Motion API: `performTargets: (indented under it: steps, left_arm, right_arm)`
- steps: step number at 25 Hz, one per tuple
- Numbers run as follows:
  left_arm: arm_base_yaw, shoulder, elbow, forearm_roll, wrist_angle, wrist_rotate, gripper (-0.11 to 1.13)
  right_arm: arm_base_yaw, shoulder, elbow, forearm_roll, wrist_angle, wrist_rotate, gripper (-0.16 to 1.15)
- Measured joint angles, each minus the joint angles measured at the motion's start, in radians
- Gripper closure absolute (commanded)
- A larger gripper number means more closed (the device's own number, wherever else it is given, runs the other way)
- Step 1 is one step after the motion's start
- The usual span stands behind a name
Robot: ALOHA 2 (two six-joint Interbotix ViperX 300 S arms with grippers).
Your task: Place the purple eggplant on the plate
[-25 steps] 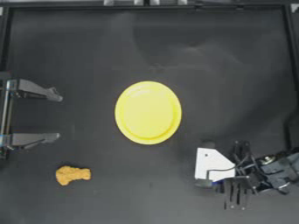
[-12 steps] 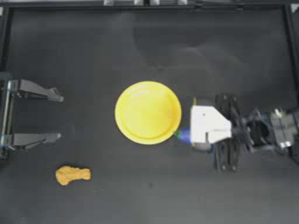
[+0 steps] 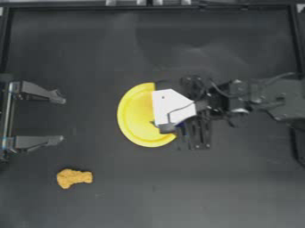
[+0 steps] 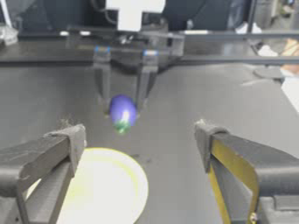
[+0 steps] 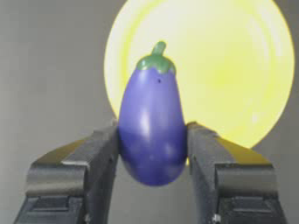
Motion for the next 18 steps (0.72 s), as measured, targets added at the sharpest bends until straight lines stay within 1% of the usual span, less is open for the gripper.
performTargets:
  steps: [3,8,10,14,18]
  left_arm:
    - [0.0,0.006,0.0,0.002,-0.002,0.0,-0.01]
    - [0.0,0.006,0.006,0.0,-0.002,0.002,-0.01]
    - [0.003,0.006,0.012,0.0,-0.002,0.002,-0.01]
    - [0.009,0.006,0.017,0.0,-0.003,0.0,-0.01]
    - [0.017,0.006,0.017,0.0,-0.003,0.0,-0.01]
  right_arm:
    - [-0.046,0.072,-0.057,0.035,-0.002,-0.086,0.59]
    - [-0.094,0.153,-0.094,0.074,-0.023,-0.172,0.59]
    - [-0.109,0.19,-0.104,0.098,-0.029,-0.206,0.59]
    - [-0.117,0.235,-0.115,0.144,-0.043,-0.247,0.59]
    - [-0.117,0.27,-0.118,0.176,-0.051,-0.265,0.59]
